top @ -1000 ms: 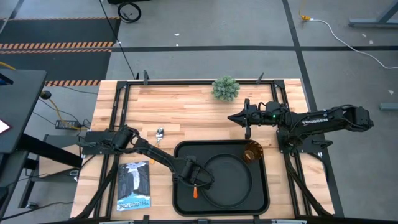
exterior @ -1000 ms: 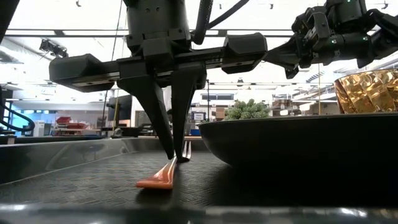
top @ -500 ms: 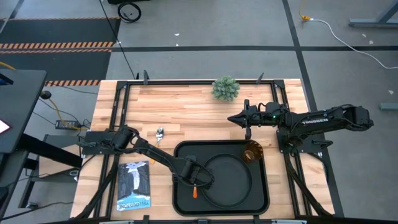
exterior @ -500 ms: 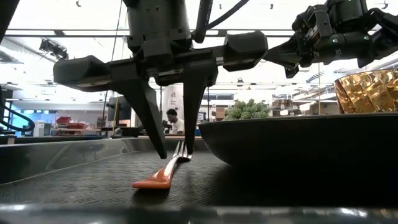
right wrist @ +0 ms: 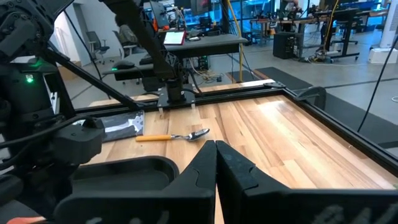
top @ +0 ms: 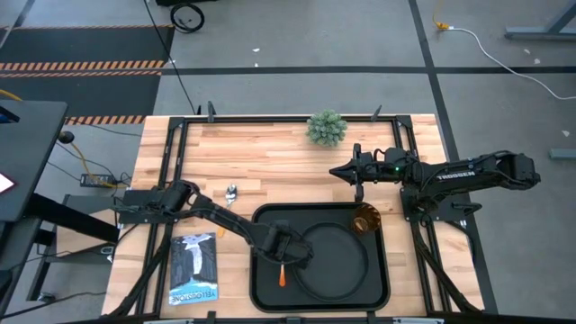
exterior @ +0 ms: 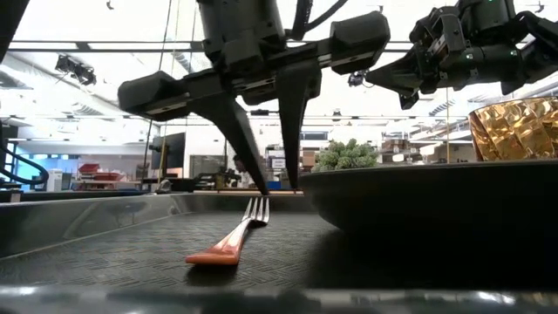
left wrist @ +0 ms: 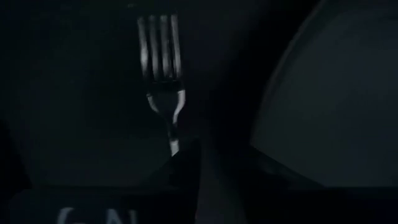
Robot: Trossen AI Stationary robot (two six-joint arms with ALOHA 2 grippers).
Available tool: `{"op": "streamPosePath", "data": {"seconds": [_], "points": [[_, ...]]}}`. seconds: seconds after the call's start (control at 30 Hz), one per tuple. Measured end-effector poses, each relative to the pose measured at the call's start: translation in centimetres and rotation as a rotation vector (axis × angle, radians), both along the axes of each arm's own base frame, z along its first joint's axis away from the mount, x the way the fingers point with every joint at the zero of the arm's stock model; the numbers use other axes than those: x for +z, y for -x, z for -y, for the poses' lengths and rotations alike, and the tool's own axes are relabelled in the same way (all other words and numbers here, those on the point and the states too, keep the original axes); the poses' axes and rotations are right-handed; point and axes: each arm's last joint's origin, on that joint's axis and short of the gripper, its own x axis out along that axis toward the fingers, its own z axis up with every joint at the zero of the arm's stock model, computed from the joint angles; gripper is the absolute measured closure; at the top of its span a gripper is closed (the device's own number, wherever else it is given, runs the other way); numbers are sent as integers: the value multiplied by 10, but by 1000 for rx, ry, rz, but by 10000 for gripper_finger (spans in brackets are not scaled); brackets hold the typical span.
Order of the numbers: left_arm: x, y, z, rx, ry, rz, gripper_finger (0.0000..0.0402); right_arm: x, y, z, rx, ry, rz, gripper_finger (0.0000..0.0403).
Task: Pick and place plate/cup/fork/spoon on tray
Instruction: Put the orange fork on the black tray to the right side of black plate
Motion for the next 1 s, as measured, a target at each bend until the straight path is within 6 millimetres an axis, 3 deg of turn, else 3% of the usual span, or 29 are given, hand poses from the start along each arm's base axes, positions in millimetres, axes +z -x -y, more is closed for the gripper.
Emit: {"op": "streamPosePath", "data": {"seconds": [0.83,1.0], "points": [[2,-7,-2,-87,-52,67,306,0,0,0,0,0,-1,396],[13,2,-5,-95,-61,23,306,0,0,0,0,0,-1,396]]}}
